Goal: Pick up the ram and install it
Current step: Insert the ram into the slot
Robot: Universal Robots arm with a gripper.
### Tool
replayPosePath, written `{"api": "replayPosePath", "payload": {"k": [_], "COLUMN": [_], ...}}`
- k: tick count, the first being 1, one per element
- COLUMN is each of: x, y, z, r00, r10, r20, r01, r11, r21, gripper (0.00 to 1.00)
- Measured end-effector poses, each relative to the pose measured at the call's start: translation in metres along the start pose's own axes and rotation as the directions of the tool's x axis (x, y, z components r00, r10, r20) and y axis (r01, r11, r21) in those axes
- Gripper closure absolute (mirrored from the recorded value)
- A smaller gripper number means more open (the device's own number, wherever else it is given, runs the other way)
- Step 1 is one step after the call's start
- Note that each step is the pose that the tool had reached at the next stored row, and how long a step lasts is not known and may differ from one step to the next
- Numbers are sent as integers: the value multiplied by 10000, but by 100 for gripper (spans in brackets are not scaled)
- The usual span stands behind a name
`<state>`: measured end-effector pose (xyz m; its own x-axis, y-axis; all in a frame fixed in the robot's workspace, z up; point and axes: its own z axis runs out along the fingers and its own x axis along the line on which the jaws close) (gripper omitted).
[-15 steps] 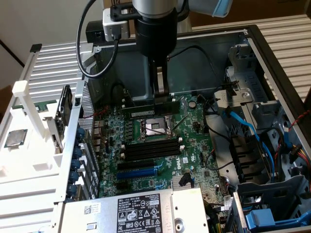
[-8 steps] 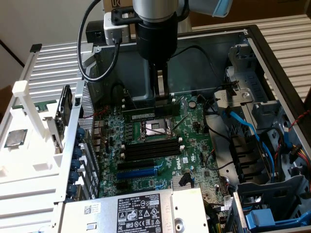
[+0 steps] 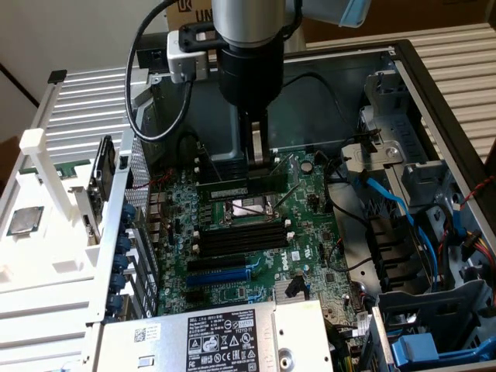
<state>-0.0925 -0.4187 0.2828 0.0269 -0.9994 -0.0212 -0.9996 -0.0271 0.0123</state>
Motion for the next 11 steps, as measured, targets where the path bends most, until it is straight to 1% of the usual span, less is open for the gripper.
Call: {"api": "replayPosePath", "payload": {"k": [11], "x": [78], "y": [0], "z": [137], "r00": [10000], "r10": [0], "r20": [1], "r01": [0], "r11": [10000], "r21": [1], "gripper": [87]}}
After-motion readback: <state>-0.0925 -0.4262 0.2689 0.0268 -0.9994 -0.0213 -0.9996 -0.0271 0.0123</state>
